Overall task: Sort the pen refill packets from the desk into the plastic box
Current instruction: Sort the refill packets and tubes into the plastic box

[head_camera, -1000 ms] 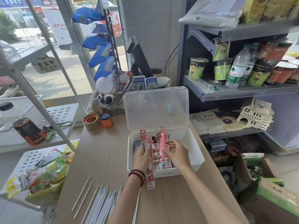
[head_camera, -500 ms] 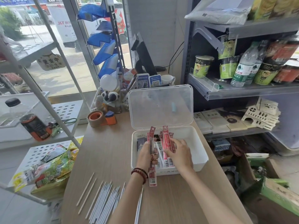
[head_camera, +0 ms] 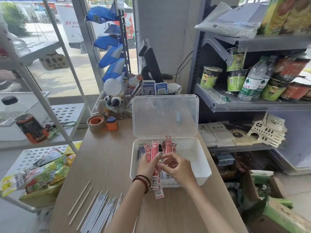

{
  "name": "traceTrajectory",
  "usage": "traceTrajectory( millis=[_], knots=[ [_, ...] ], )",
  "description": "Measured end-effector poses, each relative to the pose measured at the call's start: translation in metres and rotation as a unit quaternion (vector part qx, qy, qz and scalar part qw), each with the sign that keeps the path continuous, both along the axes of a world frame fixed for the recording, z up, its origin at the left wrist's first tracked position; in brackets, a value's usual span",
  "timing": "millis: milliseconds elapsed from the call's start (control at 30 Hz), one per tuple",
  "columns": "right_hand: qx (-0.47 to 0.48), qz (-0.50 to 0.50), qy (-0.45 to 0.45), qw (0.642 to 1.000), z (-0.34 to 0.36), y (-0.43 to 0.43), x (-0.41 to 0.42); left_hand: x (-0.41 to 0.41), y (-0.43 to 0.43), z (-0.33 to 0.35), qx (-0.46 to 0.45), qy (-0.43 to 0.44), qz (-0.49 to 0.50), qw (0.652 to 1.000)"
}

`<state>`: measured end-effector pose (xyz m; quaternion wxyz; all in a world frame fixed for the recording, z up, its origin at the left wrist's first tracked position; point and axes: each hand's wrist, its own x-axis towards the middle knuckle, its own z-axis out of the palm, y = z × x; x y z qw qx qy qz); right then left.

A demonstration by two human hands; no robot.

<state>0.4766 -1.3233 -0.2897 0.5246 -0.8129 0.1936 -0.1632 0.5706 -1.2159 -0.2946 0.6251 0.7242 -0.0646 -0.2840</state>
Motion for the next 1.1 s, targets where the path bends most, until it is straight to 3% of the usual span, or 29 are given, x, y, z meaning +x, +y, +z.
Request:
traceTrajectory(
  millis=[300, 467, 633, 800, 900, 1100],
  knots=[
    [0.02, 0.005, 0.023, 1.0, 0.007, 0.001, 0.0, -0.005, 0.0, 0.01, -0.019, -0.029, -0.034, 0.999],
    [0.048, 0.0, 0.002, 0.999, 0.015, 0.002, -0.002, -0.005, -0.003, 0.018, -0.078, -0.019, -0.066, 0.995],
    [0.089, -0.031, 0.001, 0.996, 0.019, -0.008, -0.004, -0.004, -0.001, 0.015, -0.049, 0.013, -0.098, 0.994],
    [0.044, -0.068, 0.035, 0.996, 0.019, -0.026, 0.007, 0.001, 0.008, 0.014, 0.056, -0.118, -0.048, 0.99],
    [0.001, -0.078, 0.099, 0.992, 0.012, -0.036, 0.012, 0.005, 0.012, 0.014, 0.087, -0.174, -0.042, 0.98],
    [-0.04, -0.06, 0.159, 0.985, -0.002, -0.032, 0.011, 0.01, 0.017, 0.005, 0.108, -0.187, -0.045, 0.975]
  ],
)
